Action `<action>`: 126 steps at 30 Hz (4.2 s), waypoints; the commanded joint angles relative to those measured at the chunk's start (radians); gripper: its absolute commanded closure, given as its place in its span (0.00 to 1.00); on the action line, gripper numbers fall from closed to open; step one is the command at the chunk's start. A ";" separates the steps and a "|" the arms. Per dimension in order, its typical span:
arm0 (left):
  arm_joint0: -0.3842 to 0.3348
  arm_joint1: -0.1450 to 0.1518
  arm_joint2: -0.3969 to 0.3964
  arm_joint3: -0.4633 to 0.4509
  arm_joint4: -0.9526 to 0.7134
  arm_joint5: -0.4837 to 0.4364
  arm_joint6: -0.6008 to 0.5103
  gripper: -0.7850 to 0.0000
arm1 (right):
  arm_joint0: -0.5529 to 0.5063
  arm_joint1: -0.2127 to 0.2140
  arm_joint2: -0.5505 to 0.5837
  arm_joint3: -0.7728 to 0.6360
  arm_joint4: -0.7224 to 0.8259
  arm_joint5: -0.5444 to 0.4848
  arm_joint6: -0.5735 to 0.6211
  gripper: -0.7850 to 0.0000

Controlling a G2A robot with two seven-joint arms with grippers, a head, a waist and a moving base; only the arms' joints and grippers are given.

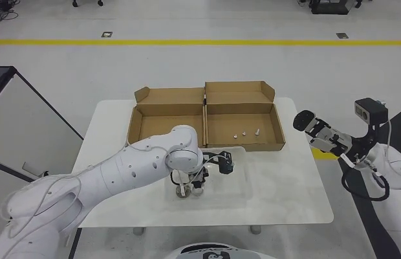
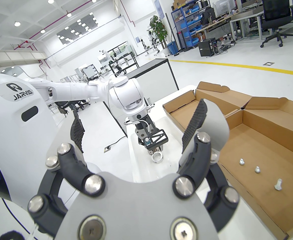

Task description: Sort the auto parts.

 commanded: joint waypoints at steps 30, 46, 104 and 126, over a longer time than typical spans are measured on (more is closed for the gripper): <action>0.014 -0.052 0.055 0.123 0.042 -0.012 0.012 0.68 | 0.000 0.000 0.000 0.000 0.000 0.000 0.000 0.00; 0.037 -0.072 0.055 0.162 0.077 -0.010 0.011 1.00 | 0.000 0.000 0.000 0.000 0.000 0.000 0.000 0.00; 0.374 0.203 -0.753 -0.093 -0.346 -0.308 0.409 1.00 | 0.000 0.000 0.000 0.000 0.000 0.000 0.000 0.00; 0.475 0.226 -0.861 -0.128 -1.081 -0.569 0.568 1.00 | 0.000 0.000 0.000 0.000 0.000 0.000 0.000 0.00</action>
